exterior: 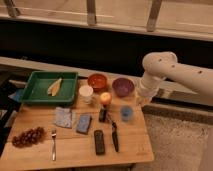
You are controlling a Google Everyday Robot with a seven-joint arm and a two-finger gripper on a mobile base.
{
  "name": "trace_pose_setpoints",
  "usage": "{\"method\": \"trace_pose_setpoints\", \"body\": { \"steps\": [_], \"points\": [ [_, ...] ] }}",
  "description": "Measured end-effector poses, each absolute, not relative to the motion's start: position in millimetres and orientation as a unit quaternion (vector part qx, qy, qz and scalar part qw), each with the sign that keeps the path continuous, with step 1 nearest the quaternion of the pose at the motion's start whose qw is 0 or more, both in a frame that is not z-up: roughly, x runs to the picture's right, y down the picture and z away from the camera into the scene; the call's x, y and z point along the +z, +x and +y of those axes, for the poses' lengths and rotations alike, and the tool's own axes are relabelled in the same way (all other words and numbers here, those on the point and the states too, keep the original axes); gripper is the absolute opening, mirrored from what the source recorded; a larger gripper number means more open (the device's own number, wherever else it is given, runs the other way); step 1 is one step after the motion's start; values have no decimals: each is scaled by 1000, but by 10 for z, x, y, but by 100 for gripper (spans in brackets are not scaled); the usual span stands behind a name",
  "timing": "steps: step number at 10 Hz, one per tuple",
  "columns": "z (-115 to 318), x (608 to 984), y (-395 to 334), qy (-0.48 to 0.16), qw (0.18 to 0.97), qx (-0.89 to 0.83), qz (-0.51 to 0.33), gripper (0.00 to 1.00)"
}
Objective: Place pepper in plastic cup
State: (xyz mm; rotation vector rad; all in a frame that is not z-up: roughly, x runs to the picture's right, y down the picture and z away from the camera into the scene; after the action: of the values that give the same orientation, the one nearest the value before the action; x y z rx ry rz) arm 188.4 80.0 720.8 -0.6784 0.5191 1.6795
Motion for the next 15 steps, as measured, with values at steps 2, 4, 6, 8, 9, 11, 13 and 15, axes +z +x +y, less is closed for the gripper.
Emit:
{"method": "trace_pose_setpoints", "body": {
  "steps": [2, 4, 6, 8, 9, 11, 13, 15],
  "points": [
    [835, 7158, 1879, -303, 587, 719, 218, 6],
    [828, 7162, 1846, -304, 588, 717, 217, 6],
    [827, 7159, 1860, -304, 588, 718, 217, 6],
    [865, 7159, 1803, -307, 595, 708, 224, 6],
    [888, 7142, 1749, -308, 600, 703, 226, 6],
    [989, 7078, 1728, -307, 605, 697, 231, 6],
    [1043, 7056, 1626, -311, 613, 690, 227, 6],
    [1095, 7016, 1591, -313, 617, 686, 225, 6]
  ]
}}
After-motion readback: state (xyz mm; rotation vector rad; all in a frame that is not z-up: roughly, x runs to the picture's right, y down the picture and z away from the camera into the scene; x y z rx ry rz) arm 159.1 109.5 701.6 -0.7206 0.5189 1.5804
